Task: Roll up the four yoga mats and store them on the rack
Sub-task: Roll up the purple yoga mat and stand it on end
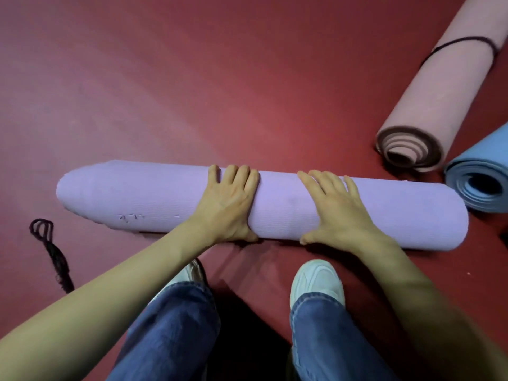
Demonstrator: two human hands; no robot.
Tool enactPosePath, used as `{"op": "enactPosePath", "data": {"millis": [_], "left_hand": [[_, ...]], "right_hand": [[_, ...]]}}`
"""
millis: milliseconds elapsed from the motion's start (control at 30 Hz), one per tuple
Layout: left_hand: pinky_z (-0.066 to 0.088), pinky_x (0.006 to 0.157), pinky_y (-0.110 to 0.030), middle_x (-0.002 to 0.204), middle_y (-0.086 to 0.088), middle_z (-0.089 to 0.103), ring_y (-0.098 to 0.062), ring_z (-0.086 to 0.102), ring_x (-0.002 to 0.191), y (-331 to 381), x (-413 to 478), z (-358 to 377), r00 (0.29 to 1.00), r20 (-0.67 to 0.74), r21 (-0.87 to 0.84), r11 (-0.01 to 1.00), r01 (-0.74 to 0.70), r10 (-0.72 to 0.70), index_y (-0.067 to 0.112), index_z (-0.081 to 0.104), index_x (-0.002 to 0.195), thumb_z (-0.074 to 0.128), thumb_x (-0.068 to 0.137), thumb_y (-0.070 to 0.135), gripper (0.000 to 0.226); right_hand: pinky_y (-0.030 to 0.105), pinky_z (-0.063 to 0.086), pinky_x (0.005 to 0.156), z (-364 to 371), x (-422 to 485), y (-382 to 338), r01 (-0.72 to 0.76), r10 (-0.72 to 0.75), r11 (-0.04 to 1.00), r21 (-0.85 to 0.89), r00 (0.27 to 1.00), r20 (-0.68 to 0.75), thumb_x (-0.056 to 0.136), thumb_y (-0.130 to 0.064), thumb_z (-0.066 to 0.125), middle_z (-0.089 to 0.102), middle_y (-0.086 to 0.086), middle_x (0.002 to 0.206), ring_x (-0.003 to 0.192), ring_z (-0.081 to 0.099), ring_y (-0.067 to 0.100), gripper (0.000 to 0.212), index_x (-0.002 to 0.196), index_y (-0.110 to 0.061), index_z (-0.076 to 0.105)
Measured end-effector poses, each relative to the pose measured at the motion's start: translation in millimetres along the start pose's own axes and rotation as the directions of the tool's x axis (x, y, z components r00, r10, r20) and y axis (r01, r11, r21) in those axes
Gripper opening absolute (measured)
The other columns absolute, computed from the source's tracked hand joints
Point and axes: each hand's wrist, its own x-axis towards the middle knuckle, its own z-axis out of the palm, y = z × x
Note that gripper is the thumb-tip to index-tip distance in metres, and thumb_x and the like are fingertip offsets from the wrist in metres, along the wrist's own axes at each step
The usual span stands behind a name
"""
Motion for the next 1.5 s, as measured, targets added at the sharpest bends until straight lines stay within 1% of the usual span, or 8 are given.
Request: {"op": "enactPosePath", "data": {"millis": [200, 300, 400, 600, 900, 1200, 1367, 1500], "left_hand": [[0.038, 0.091, -0.05, 0.13, -0.013, 0.047, -0.033, 0.049, 0.112, 12, 34, -18, 0.969, 0.237, -0.005, 0.998, -0.063, 0.063, 0.007, 0.03, 0.142, 0.053, 0.042, 0.086, 0.129], [0.034, 0.104, -0.051, 0.146, -0.009, 0.03, -0.03, 0.035, 0.131, 37, 70, -30, 0.915, 0.374, -0.096, 0.988, -0.124, 0.152, 0.01, 0.011, 0.148, 0.069, 0.05, 0.079, 0.133], [0.037, 0.104, -0.051, 0.147, -0.009, 0.033, -0.031, 0.038, 0.132, 83, 104, -33, 0.876, 0.413, -0.203, 0.963, -0.177, 0.248, 0.01, 0.015, 0.147, 0.072, 0.045, 0.079, 0.136], [0.039, 0.104, -0.042, 0.144, -0.011, 0.035, -0.03, 0.042, 0.129, 131, 138, -31, 0.814, 0.466, -0.286, 0.93, -0.231, 0.346, 0.009, 0.011, 0.147, 0.08, 0.044, 0.07, 0.139], [0.043, 0.095, -0.044, 0.137, -0.009, 0.037, -0.032, 0.044, 0.122, 177, 139, -76, 0.863, 0.315, -0.299, 0.904, -0.304, 0.395, 0.011, 0.014, 0.145, 0.077, 0.045, 0.071, 0.133], [0.042, 0.098, -0.041, 0.132, -0.007, 0.038, -0.026, 0.041, 0.121, 293, 154, -203, 0.854, 0.001, -0.474, 0.753, -0.457, 0.519, 0.011, 0.025, 0.135, 0.07, 0.037, 0.078, 0.127], [0.044, 0.092, -0.044, 0.122, -0.004, 0.04, -0.024, 0.043, 0.113, 349, 142, -268, 0.846, -0.231, -0.555, 0.65, -0.52, 0.48, 0.013, 0.031, 0.129, 0.069, 0.034, 0.078, 0.121], [0.041, 0.099, -0.043, 0.129, -0.007, 0.037, -0.024, 0.039, 0.122, 383, 118, -310, 0.835, -0.365, -0.621, 0.56, -0.548, 0.413, 0.01, 0.027, 0.138, 0.084, 0.04, 0.063, 0.125]], "right_hand": [[0.035, 0.041, 0.097, 42, -65, 22, -0.029, 0.363, 0.835, 0.55, 0.78, -0.509, 0.078, -0.022, 0.066, 0.059, 0.007, 0.113, 0.107, 0.052, 0.022, 0.034, 0.11, -0.009, 0.063], [0.044, 0.051, 0.087, 58, -74, 24, -0.111, 0.743, 0.281, 0.953, 0.654, -0.143, 0.082, -0.018, 0.071, 0.062, 0.002, 0.086, 0.082, 0.062, 0.019, 0.012, 0.087, -0.019, 0.06], [0.039, 0.055, 0.082, 49, -71, 26, -0.048, 0.735, -0.378, 0.925, 0.591, 0.331, 0.088, -0.023, 0.066, 0.058, 0.007, 0.075, 0.075, 0.06, 0.019, 0.015, 0.083, -0.011, 0.059], [0.037, 0.045, 0.098, 40, -76, 48, -0.018, 0.306, -0.883, 0.47, 0.736, 0.604, 0.076, -0.044, 0.069, 0.059, 0.009, 0.117, 0.113, 0.056, 0.025, 0.059, 0.12, -0.009, 0.05], [0.041, 0.053, 0.089, 9, -115, 95, 0.195, 0.473, -0.827, 0.528, 0.749, 0.464, 0.057, -0.039, 0.078, 0.071, 0.004, 0.109, 0.101, 0.067, 0.021, 0.068, 0.12, -0.018, 0.062], [0.036, 0.052, 0.074, -116, -248, 167, 0.338, 0.783, -0.524, 0.782, 0.552, 0.287, 0.077, -0.025, 0.074, 0.069, -0.005, 0.096, 0.092, 0.064, 0.016, 0.024, 0.096, -0.022, 0.059], [0.043, 0.05, 0.093, -176, -318, 189, 0.394, 0.878, -0.29, 0.872, 0.472, 0.078, 0.046, -0.036, 0.089, 0.071, 0.0, 0.109, 0.1, 0.066, 0.019, 0.088, 0.125, -0.014, 0.056], [0.029, 0.051, 0.075, -212, -366, 194, 0.42, 0.899, -0.084, 0.903, 0.423, -0.114, 0.054, -0.027, 0.085, 0.071, -0.002, 0.108, 0.095, 0.068, 0.011, 0.078, 0.124, -0.011, 0.054]]}}
